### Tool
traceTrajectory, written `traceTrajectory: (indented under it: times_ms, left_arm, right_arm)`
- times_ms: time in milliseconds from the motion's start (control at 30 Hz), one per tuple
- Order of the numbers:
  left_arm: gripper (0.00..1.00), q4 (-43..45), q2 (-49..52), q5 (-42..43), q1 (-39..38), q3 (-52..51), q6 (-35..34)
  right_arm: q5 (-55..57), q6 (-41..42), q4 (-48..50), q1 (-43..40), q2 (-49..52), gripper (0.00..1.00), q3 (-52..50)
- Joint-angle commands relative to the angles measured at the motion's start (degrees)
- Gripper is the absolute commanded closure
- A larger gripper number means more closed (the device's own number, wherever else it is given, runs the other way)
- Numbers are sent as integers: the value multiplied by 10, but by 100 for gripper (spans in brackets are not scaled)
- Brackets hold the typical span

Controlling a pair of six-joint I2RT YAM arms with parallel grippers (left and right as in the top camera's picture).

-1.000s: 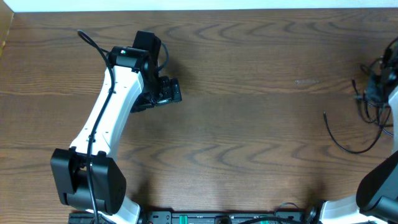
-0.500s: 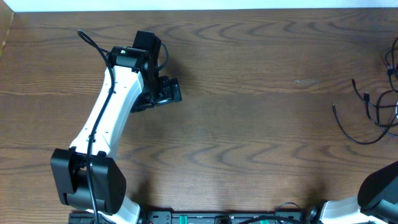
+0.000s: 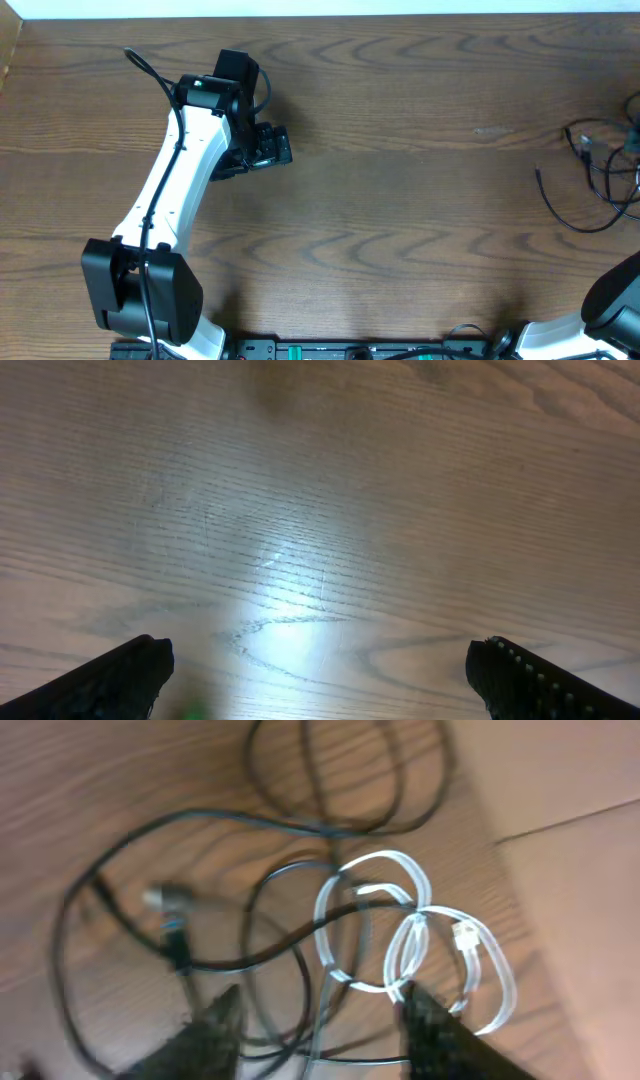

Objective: Untangle cables

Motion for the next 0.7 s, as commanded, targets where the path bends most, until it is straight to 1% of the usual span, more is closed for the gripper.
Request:
traceTrajectory:
  times_ms: [0, 100, 167, 200, 233, 267, 300, 333, 367, 400, 433, 500, 567, 667]
  left_arm:
    - [1, -3, -3, -3, -2, 0, 10]
    - [1, 1, -3, -3, -2, 0, 10]
    - [1, 12, -3, -3, -2, 0, 10]
    - [1, 19, -3, -3, -5, 0, 10]
    - [1, 33, -3, -3, -15, 0, 16]
    - [1, 45, -3, -3, -26, 0, 32]
    - [1, 67, -3, -6, -49, 0, 56]
    - [1, 82, -3, -33, -72, 0, 59]
    - [1, 85, -3, -57, -83, 0, 59]
    - [1, 79, -3, -95, -97, 0, 59]
    - [1, 55, -3, -111, -102, 0, 58]
    - [1, 10, -3, -113, -90, 0, 38]
    - [1, -38, -3, -113, -60, 0, 6]
    - [1, -88, -3, -106, -14, 0, 2]
  right_arm:
    - [-136, 1, -8, 1, 5, 43, -10]
    - [-235, 1, -27, 9, 5, 39, -10]
    - [-338, 1, -54, 22, 5, 40, -10]
    - [-400, 1, -79, 30, 5, 43, -10]
    - [-434, 2, -104, 42, 5, 47, -11]
    - [-438, 3, -119, 53, 5, 46, -11]
    - [-403, 3, -147, 77, 5, 43, -11]
    - [-361, 3, -167, 98, 5, 39, -11]
    - [-321, 5, -183, 116, 5, 31, -11]
    - [-256, 30, -201, 139, 5, 25, -11]
    - [-196, 77, -219, 163, 5, 14, -11]
    - [-190, 113, -256, 193, 5, 4, -11]
    - [-197, 115, -293, 224, 5, 1, -11]
    - [-222, 112, -321, 247, -7, 1, -11]
